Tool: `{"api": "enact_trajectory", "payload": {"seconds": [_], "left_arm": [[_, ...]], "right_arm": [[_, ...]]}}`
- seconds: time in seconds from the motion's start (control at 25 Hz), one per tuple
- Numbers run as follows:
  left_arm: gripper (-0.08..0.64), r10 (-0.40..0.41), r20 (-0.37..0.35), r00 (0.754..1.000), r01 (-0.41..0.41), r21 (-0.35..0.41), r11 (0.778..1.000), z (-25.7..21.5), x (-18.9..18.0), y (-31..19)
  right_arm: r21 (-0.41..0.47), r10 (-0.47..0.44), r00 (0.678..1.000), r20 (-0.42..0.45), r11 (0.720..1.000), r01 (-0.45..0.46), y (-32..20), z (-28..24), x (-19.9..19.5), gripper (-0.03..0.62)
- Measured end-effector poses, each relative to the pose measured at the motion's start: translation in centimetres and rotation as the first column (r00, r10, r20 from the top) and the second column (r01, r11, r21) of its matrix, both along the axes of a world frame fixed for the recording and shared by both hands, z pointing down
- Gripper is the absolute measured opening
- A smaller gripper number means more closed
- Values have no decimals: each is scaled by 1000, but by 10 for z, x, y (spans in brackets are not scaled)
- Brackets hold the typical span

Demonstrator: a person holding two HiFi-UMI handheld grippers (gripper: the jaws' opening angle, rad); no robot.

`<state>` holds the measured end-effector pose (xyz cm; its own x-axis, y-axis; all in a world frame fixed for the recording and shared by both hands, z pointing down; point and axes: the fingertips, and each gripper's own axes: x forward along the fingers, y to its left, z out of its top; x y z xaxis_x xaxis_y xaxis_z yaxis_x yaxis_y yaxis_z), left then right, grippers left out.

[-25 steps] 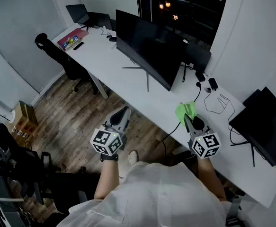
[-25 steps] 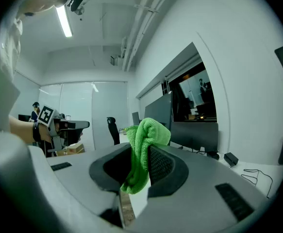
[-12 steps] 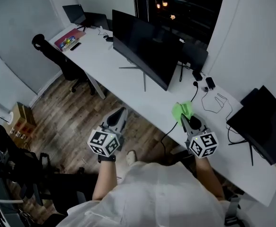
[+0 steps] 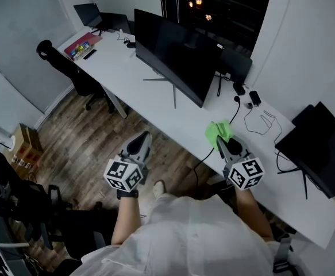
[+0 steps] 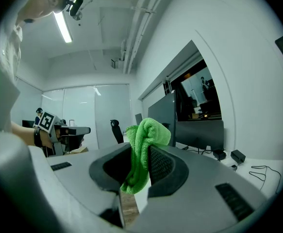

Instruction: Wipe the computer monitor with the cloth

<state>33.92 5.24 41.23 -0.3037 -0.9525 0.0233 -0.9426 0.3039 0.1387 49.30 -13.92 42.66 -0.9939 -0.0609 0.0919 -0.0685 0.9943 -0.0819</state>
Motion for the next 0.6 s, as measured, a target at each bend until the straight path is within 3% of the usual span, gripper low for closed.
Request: {"api": "enact_trajectory", "payload": {"seconds": [0.24, 0.6], "left_arm": [[29, 10, -17, 1000, -10, -7, 1000, 7, -14, 9], [29, 5, -49, 999, -5, -10, 1000, 20, -79, 33]], "right_arm": [[-9, 10, 1000, -13, 1000, -10, 8, 4, -15, 71], [-18, 50, 998, -32, 999, -50, 23, 5, -77, 71]]}}
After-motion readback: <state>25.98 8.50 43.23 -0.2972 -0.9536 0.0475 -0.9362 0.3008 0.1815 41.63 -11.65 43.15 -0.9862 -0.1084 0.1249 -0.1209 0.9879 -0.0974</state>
